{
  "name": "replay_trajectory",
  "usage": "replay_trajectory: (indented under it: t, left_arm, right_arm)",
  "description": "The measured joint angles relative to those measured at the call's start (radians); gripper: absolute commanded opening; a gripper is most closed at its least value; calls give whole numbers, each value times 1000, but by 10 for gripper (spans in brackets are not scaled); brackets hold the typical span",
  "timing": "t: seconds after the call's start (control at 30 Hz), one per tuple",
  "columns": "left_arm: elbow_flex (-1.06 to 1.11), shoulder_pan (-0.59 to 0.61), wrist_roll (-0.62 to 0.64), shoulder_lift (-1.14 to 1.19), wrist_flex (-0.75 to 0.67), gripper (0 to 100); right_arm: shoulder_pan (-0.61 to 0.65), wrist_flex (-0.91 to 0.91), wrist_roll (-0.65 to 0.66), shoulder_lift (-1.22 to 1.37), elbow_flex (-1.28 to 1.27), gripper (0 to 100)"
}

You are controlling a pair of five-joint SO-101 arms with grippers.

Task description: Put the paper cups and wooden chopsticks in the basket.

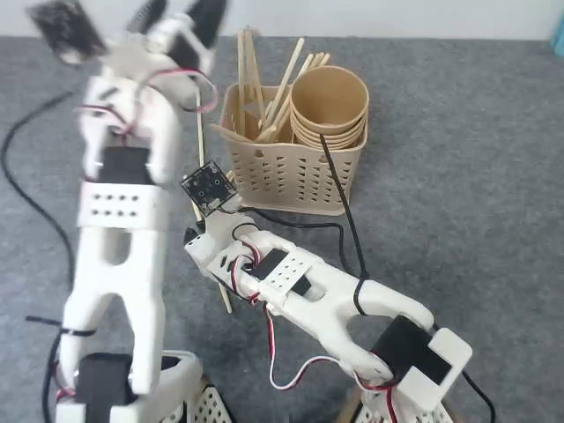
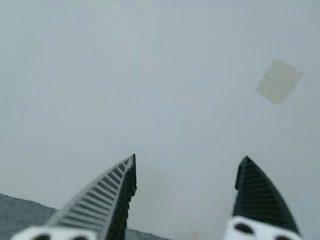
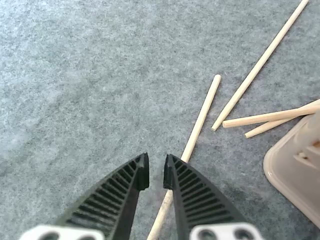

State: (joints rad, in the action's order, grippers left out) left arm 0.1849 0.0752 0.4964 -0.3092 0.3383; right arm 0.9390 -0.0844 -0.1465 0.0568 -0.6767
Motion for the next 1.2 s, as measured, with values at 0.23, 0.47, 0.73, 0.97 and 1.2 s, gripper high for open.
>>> replay_trajectory:
  t: [0.23, 0.47, 0.73, 0.97, 1.2]
  left_arm:
    - [-219, 224, 3, 51, 224, 66]
    - [-226, 394, 5, 279, 304, 17]
    - [-250, 517, 11, 690, 336, 17]
    - [-393, 516, 123, 1002, 339, 17]
    - [-569, 514, 138, 1106, 442, 17]
  right_arm:
    - [0, -115, -6, 8, 87, 75]
    - [-35, -377, -114, 32, 244, 75]
    - [-31, -387, -124, 226, 351, 200]
    - [-31, -532, -124, 373, 537, 130]
    - [-35, -539, -124, 483, 651, 116]
